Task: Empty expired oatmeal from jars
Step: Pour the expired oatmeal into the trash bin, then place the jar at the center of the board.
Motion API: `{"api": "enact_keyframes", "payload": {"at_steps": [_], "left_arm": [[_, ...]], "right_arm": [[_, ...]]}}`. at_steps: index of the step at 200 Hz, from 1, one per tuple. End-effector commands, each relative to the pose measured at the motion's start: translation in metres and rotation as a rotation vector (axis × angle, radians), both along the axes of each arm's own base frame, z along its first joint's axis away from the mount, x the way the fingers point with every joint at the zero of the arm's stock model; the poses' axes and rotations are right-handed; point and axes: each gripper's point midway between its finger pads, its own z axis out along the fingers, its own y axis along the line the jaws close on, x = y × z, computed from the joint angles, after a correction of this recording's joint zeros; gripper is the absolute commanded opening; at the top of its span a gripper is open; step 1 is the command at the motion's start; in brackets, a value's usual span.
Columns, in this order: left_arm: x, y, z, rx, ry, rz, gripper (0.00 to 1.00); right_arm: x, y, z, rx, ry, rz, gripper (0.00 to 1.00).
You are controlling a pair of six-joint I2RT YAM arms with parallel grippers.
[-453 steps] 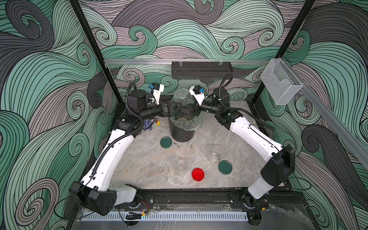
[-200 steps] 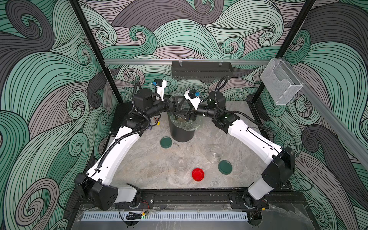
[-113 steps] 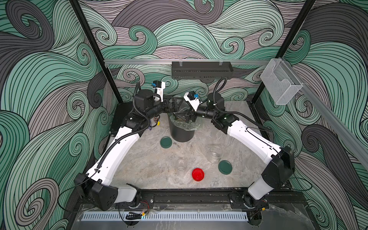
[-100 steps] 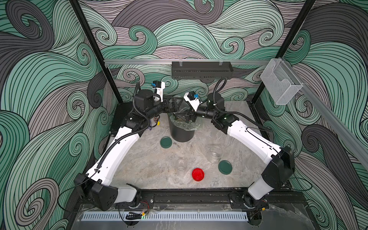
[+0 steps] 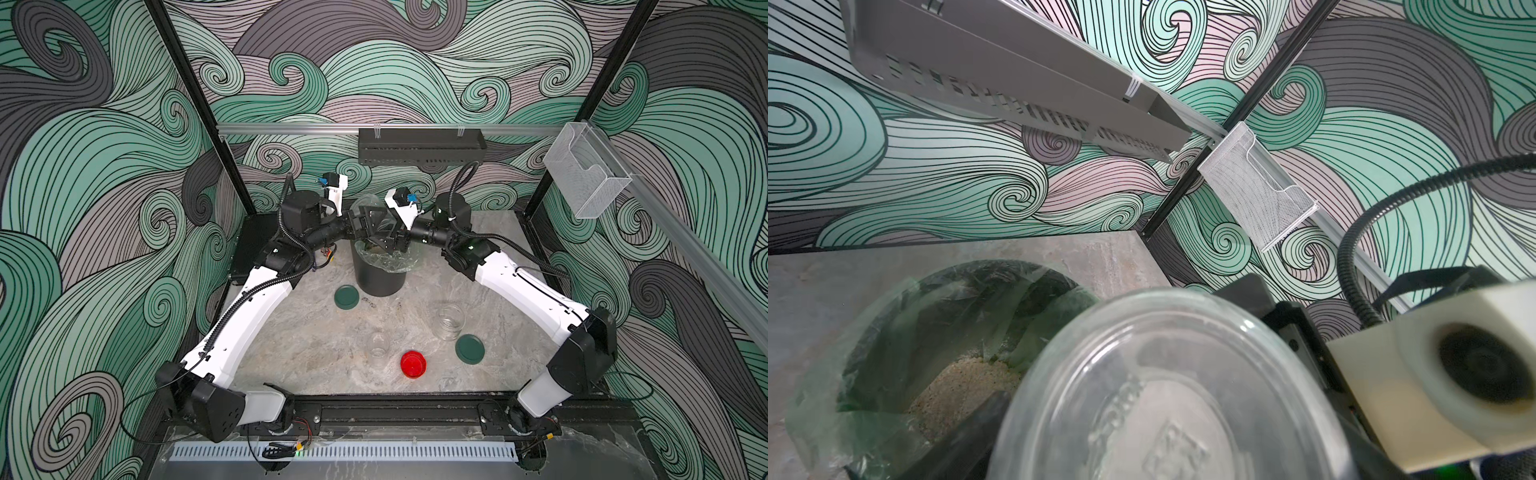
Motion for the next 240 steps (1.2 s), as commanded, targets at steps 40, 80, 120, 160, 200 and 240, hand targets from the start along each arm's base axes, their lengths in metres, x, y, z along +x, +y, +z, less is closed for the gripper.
{"api": "enact_keyframes", "payload": {"at_steps": [40, 80, 120, 160, 200, 240], "left_arm": [[0.004, 0.002, 0.007, -0.043, 0.025, 0.018, 0.59], [0.010, 0.008, 0.003, -0.098, 0.093, 0.082, 0.09], [0.023, 0.012, 0.007, -0.234, 0.190, 0.129, 0.00], [0.035, 0.023, 0.019, -0.427, 0.271, 0.167, 0.00], [0.043, 0.019, 0.022, -0.652, 0.419, 0.118, 0.00], [0.043, -0.006, 0.020, -0.761, 0.553, -0.044, 0.00]], "right_arm": [[-0.017, -0.007, 0.050, 0.102, -0.119, 0.024, 0.35], [-0.015, -0.013, 0.050, 0.123, -0.095, -0.019, 0.91], [-0.016, -0.026, 0.061, 0.198, 0.063, -0.078, 0.99], [-0.017, -0.053, 0.056, 0.328, 0.376, -0.189, 0.99], [-0.023, -0.059, 0.035, 0.424, 0.620, -0.184, 0.96], [-0.005, -0.062, 0.021, 0.467, 0.693, -0.214, 0.99]]}}
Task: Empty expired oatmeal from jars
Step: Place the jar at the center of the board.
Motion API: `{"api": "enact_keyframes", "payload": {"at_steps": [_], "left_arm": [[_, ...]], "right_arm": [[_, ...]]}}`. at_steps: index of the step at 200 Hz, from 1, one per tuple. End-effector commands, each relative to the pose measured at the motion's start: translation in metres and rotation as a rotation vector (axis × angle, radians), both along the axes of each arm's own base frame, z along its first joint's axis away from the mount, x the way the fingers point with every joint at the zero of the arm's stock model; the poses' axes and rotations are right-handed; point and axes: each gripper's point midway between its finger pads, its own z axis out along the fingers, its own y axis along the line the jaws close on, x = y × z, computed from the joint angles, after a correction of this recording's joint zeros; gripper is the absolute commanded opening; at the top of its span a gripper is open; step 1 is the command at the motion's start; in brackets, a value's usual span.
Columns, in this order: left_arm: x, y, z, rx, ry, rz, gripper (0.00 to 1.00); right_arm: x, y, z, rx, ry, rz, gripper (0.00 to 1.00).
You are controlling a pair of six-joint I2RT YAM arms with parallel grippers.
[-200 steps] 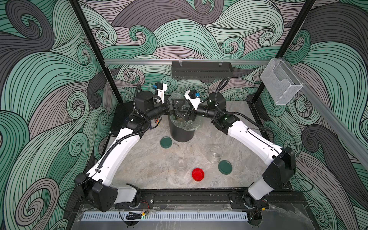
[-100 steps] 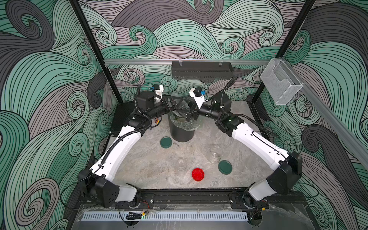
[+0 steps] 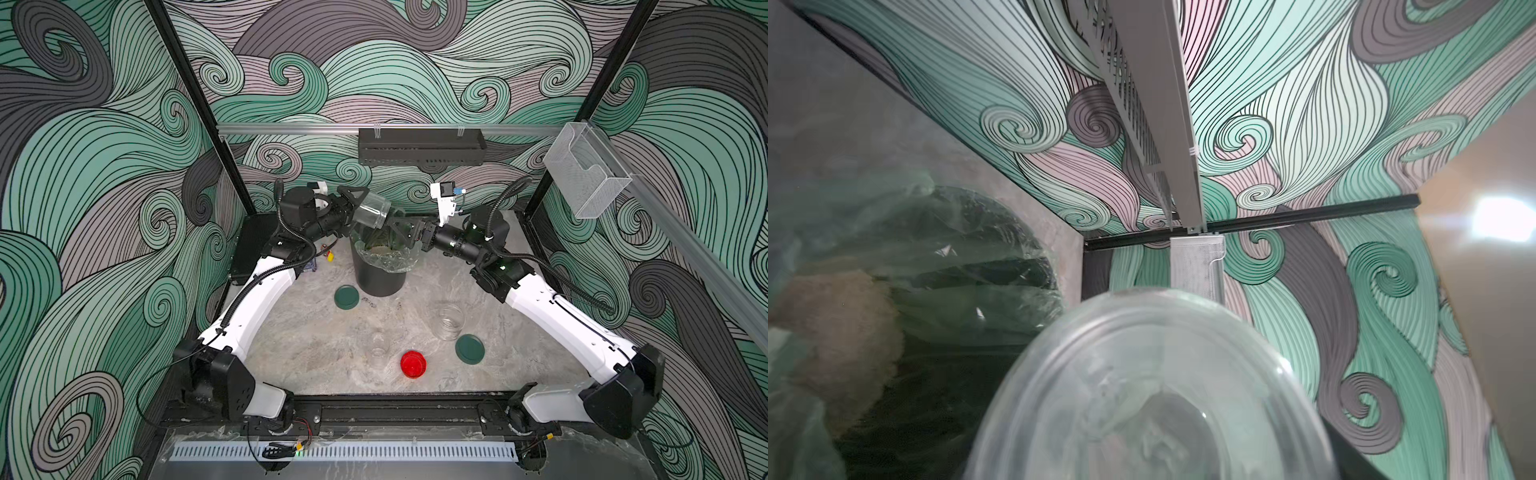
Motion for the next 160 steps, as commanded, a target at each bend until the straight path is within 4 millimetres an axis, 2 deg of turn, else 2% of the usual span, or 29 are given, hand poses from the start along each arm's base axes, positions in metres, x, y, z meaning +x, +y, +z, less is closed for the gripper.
{"api": "enact_keyframes", "payload": {"at_steps": [1, 39, 77, 122, 154, 156, 160], "left_arm": [[-0.007, -0.018, 0.038, -0.180, -0.038, -0.129, 0.00], [-0.012, -0.020, 0.038, -0.217, -0.040, -0.143, 0.00], [-0.018, -0.017, 0.041, -0.216, -0.050, -0.138, 0.00], [-0.021, -0.018, 0.040, -0.222, -0.048, -0.144, 0.00], [-0.018, -0.014, 0.035, -0.222, -0.041, -0.118, 0.00], [-0.024, -0.012, 0.045, -0.227, -0.065, -0.117, 0.00], [-0.026, -0.011, 0.049, -0.228, -0.074, -0.114, 0.00]], "right_arm": [[0.013, -0.003, 0.002, 0.088, 0.075, -0.026, 0.99], [0.028, 0.015, -0.004, 0.157, 0.140, 0.031, 0.99], [0.042, 0.022, -0.011, 0.157, 0.165, 0.012, 0.99], [0.049, 0.034, -0.012, 0.175, 0.183, 0.039, 0.99], [0.053, 0.015, -0.019, 0.164, 0.183, -0.012, 0.99], [0.053, 0.013, -0.019, 0.162, 0.182, -0.016, 0.99], [0.053, 0.010, -0.019, 0.156, 0.178, -0.026, 0.99]]}}
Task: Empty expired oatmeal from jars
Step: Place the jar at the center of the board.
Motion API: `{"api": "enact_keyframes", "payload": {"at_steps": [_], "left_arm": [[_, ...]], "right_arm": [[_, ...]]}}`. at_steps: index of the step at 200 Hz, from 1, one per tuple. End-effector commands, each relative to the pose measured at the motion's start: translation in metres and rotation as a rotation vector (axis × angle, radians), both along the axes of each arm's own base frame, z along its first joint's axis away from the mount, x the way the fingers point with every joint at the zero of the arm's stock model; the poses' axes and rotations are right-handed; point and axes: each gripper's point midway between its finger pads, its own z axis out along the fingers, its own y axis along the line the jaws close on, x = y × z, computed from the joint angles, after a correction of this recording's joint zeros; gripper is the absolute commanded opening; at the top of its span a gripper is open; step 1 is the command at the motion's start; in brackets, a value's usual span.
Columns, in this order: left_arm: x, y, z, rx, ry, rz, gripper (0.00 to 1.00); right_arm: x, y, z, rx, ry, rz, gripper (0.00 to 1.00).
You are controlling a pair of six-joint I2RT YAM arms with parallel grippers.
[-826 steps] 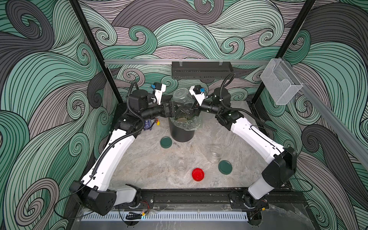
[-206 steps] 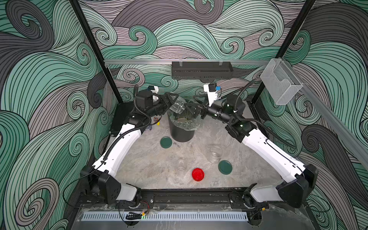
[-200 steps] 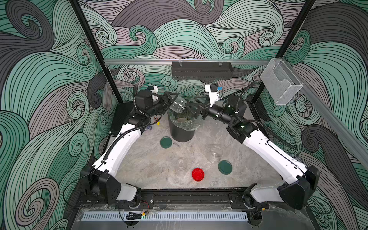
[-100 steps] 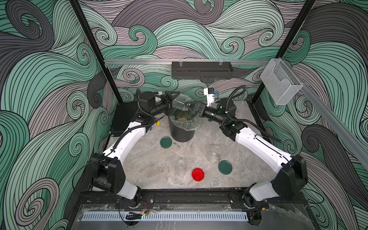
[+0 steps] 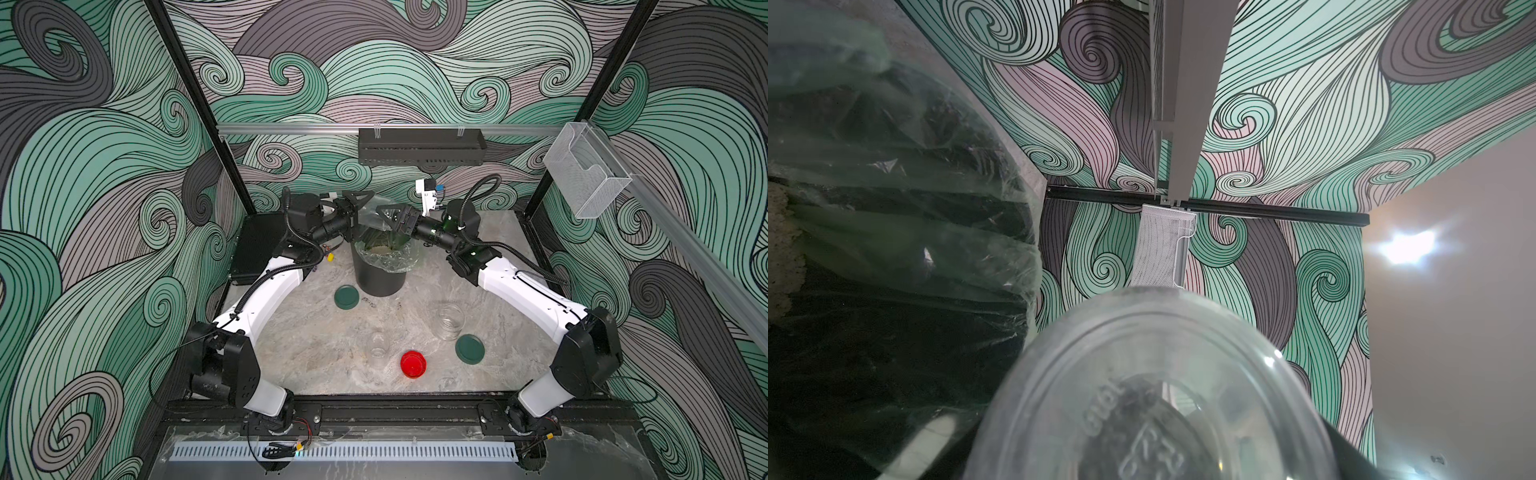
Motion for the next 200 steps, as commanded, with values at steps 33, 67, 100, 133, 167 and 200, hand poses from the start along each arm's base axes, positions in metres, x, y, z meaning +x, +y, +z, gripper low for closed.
{"api": "enact_keyframes", "payload": {"at_steps": [33, 67, 100, 133, 167, 200], "left_arm": [[-0.028, 0.006, 0.074, -0.071, -0.210, -0.007, 0.00], [-0.030, 0.005, 0.077, -0.075, -0.220, -0.022, 0.00], [-0.031, 0.004, 0.079, -0.081, -0.226, -0.026, 0.00], [-0.033, 0.002, 0.079, -0.083, -0.226, -0.041, 0.00], [-0.036, 0.002, 0.079, -0.081, -0.225, -0.048, 0.00], [-0.038, 0.004, 0.080, -0.076, -0.228, -0.036, 0.00]], "right_arm": [[0.002, -0.033, 0.000, -0.046, -0.026, -0.086, 0.99], [0.004, -0.026, -0.001, -0.032, 0.001, -0.051, 0.99], [0.003, -0.013, 0.003, -0.005, 0.022, 0.006, 0.99], [0.002, -0.008, 0.009, 0.020, 0.019, 0.022, 0.99], [0.001, -0.002, 0.013, 0.028, 0.019, 0.038, 0.99], [0.000, 0.005, 0.018, 0.061, 0.014, 0.068, 0.99]]}}
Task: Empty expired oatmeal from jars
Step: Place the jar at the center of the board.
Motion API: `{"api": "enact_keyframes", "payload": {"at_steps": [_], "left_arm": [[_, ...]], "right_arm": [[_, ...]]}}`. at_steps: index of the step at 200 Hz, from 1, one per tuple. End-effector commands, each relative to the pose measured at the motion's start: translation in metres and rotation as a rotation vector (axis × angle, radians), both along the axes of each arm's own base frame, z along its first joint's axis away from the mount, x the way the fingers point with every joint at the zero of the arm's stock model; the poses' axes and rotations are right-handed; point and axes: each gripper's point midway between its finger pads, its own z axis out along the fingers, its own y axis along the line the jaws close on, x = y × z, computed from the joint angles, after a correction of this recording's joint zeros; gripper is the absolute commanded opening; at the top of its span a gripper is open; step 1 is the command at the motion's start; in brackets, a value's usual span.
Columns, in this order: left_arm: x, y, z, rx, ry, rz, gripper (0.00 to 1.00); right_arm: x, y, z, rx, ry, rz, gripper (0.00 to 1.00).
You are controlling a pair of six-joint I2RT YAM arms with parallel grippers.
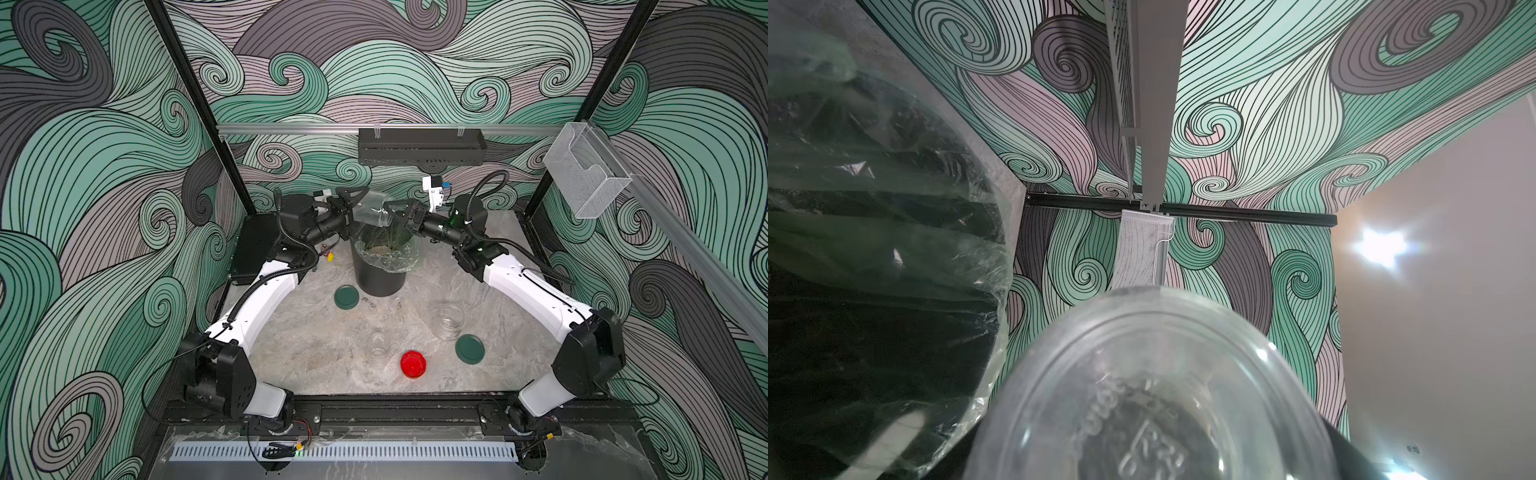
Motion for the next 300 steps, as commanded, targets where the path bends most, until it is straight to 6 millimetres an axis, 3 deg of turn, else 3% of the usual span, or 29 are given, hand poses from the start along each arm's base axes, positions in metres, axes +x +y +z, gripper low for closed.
{"api": "enact_keyframes", "payload": {"at_steps": [1, 58, 133, 201, 253, 300], "left_arm": [[-0.029, -0.005, 0.057, -0.040, -0.179, -0.058, 0.00], [-0.025, 0.000, 0.050, -0.035, -0.166, -0.017, 0.00], [-0.029, -0.003, 0.054, -0.032, -0.176, -0.044, 0.00], [-0.030, -0.002, 0.052, -0.027, -0.176, -0.044, 0.00], [-0.032, -0.002, 0.052, -0.024, -0.175, -0.043, 0.00], [-0.032, -0.002, 0.047, -0.015, -0.164, -0.041, 0.00]], "right_arm": [[-0.005, 0.014, 0.015, 0.050, -0.029, 0.049, 0.99], [-0.013, 0.016, 0.032, 0.121, -0.066, 0.083, 0.99], [-0.007, 0.036, 0.020, 0.089, -0.028, 0.093, 0.99], [-0.010, 0.043, 0.026, 0.092, -0.046, 0.099, 0.97], [-0.009, 0.044, 0.031, 0.115, -0.056, 0.100, 0.85], [-0.009, 0.043, 0.034, 0.118, -0.060, 0.093, 0.62]]}}
